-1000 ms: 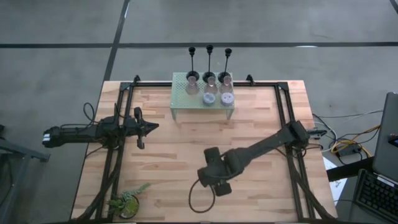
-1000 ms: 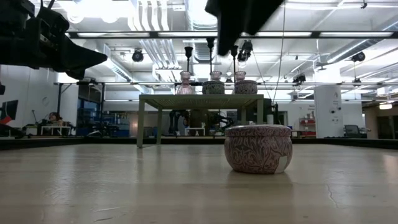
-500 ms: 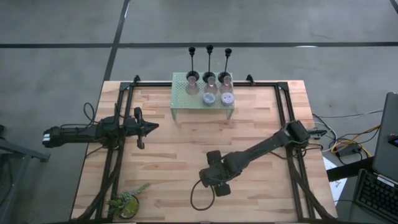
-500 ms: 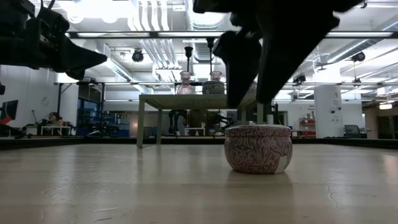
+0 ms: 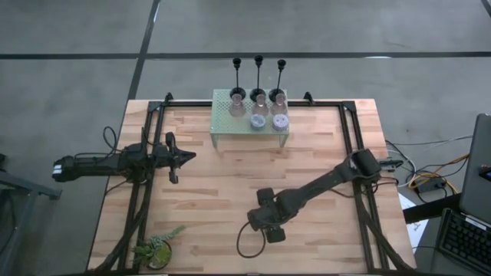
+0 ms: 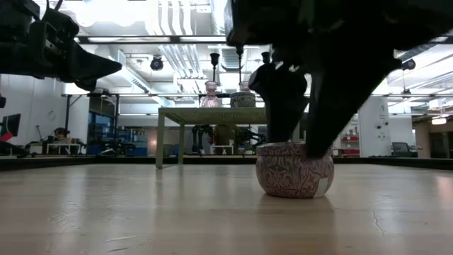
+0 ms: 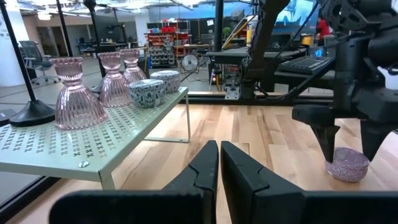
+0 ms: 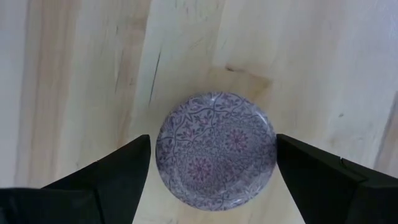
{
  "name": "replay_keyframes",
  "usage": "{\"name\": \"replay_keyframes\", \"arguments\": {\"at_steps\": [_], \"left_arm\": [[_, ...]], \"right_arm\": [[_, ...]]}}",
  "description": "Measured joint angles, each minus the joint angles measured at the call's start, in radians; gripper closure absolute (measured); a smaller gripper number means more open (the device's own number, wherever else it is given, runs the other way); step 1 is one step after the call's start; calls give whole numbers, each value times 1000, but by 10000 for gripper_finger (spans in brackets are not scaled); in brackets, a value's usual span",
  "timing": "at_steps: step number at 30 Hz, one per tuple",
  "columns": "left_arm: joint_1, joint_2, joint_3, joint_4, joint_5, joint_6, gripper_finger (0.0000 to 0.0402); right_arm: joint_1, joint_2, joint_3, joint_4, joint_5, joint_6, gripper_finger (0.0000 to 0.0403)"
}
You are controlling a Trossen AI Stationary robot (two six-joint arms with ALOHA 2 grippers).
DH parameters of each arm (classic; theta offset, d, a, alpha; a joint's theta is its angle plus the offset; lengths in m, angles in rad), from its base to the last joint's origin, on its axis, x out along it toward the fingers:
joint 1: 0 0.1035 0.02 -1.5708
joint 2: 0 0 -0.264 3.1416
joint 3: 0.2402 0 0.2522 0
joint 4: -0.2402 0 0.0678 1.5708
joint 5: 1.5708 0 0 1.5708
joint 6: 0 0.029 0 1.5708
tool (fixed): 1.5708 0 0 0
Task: Pick & Place candle stick holders
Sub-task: Put the pink scented candle on the shelf
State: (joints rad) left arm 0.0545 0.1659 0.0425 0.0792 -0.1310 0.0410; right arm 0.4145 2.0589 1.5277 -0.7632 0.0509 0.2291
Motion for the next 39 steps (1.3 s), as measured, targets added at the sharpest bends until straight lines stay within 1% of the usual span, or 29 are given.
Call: {"name": "replay_keyframes", "arguments": {"at_steps": [5, 10, 20, 29, 36, 39], "left_arm": [[0, 0, 0, -1, 0, 0, 378], [0, 0, 0, -3, 0, 0, 378], [0, 0, 0, -8, 0, 0, 378], [0, 0, 0, -8, 0, 0, 378], [0, 0, 0, -7, 0, 0, 378], [0, 0, 0, -7, 0, 0, 378]], "right_arm": [[0, 2, -5, 18, 0, 0, 70], [0, 5, -8, 19, -1, 0, 76], [0, 5, -51, 54, 0, 5, 76], [0, 5, -64, 85, 1, 7, 79], [0, 5, -64, 90, 1, 11, 110], [0, 5, -64, 90, 1, 14, 115]]}}
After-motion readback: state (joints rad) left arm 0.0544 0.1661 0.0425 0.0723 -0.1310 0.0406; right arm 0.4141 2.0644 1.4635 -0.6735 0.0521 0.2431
